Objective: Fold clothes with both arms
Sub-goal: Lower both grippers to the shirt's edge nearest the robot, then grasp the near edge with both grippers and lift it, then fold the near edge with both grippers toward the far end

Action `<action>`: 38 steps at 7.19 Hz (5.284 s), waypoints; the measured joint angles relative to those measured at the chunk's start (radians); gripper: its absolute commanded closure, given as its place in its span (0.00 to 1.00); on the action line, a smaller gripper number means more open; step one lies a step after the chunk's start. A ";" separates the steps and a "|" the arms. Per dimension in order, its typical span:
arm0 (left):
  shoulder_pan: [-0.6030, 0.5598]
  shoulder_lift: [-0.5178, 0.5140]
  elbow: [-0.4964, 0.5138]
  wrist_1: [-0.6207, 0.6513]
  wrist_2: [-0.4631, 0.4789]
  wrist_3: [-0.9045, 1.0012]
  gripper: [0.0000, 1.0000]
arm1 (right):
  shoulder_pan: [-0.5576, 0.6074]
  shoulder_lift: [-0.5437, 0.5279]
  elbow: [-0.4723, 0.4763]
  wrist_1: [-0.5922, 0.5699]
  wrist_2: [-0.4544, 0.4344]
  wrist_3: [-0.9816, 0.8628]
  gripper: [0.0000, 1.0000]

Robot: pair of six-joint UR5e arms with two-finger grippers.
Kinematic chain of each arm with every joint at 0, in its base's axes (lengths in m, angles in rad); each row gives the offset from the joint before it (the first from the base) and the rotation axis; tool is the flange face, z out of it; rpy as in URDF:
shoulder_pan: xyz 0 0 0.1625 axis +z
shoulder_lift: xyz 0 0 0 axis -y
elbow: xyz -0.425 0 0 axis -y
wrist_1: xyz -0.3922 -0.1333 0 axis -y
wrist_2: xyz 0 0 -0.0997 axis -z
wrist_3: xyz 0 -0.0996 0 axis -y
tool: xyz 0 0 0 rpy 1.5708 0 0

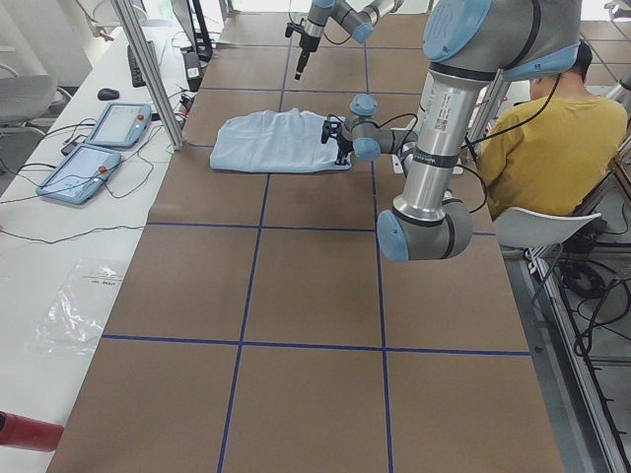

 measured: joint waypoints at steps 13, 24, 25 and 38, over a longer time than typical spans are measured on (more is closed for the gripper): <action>-0.008 0.000 -0.023 -0.002 0.015 -0.001 1.00 | -0.494 0.270 -0.154 -0.325 -0.326 1.017 0.11; -0.007 0.000 -0.038 -0.002 0.014 -0.002 1.00 | -0.461 0.302 -0.208 -0.314 -0.364 1.046 1.00; -0.007 0.000 -0.044 -0.002 0.013 -0.002 1.00 | -0.448 0.302 -0.204 -0.314 -0.364 1.042 1.00; -0.288 -0.140 -0.130 0.249 -0.107 0.140 1.00 | -0.333 0.394 -0.016 -0.485 -0.447 0.839 1.00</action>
